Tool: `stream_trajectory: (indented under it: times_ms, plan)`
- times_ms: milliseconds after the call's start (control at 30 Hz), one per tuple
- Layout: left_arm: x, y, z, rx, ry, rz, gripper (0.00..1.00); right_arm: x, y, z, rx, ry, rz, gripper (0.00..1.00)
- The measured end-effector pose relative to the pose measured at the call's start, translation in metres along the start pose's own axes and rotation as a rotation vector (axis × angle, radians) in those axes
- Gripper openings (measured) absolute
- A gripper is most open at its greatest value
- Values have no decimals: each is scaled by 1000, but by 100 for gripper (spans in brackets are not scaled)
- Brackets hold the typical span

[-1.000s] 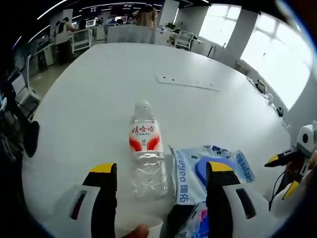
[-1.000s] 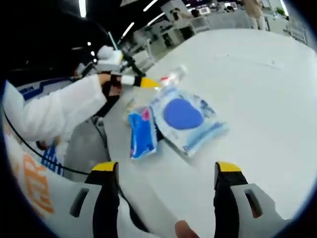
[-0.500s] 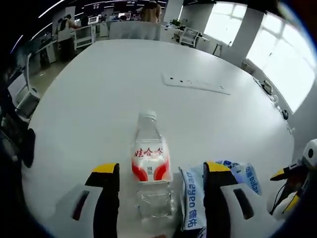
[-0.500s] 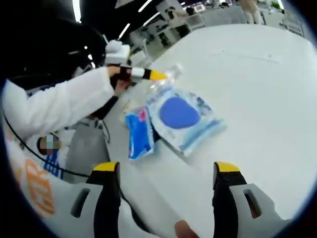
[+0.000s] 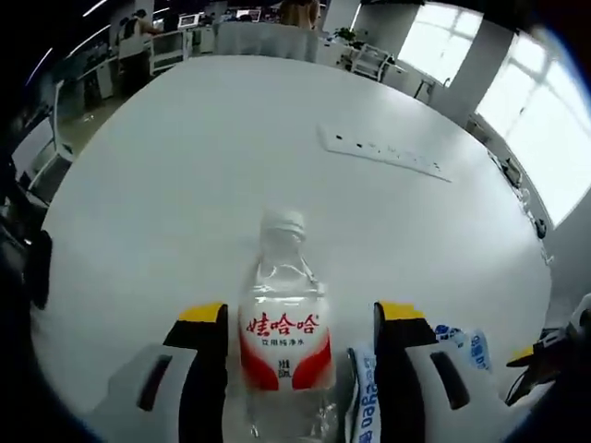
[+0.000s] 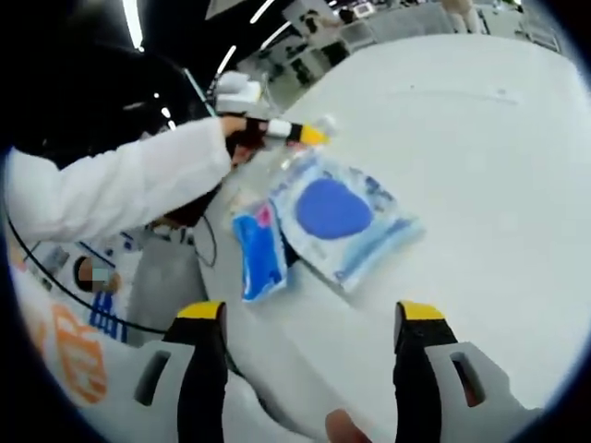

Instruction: Arrange the tabletop items into an orderly group along one side of the table until the central work area is clear of visible clutter.

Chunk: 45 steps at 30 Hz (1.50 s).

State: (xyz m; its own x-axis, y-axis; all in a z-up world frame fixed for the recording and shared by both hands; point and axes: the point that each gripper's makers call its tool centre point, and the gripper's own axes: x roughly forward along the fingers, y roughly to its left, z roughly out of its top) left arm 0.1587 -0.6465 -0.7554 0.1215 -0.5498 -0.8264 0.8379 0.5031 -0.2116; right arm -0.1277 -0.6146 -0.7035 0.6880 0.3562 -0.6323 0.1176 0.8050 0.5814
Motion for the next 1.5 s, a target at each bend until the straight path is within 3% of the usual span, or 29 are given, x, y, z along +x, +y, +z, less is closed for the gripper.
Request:
stream_trajectory:
  times_ms: [200, 500, 567, 800, 1000, 1133, 1233, 1267, 1433, 1500]
  plan:
    - [7, -3, -2, 2, 9, -3, 59, 3, 0, 1, 19, 3, 10, 72]
    - [6, 8, -2, 86, -10, 92, 45, 1, -4, 1, 48, -10, 8, 71]
    - [5, 7, -1, 45, -15, 82, 44, 0, -5, 2, 51, -13, 5, 71]
    - [5, 9, 0, 23, -5, 89, 42, -3, -6, 2, 67, -24, 1, 71]
    - [-10, 16, 8, -9, -94, 113, 40, -12, -9, 6, 84, -55, -10, 71]
    - [-30, 24, 24, -17, -172, 125, 39, -13, -9, 8, 91, -64, -11, 70]
    - [-48, 34, 37, -30, -246, 147, 39, -14, -4, 11, 80, -75, -5, 70]
    - [-57, 39, 45, -46, -302, 162, 38, -14, -3, 12, 77, -77, -3, 70]
    - [-91, 54, 66, -99, -448, 193, 38, -15, 5, 11, 56, -81, 7, 70]
    - [-102, 55, 78, -87, -498, 172, 39, -16, 7, 10, 52, -80, 10, 71]
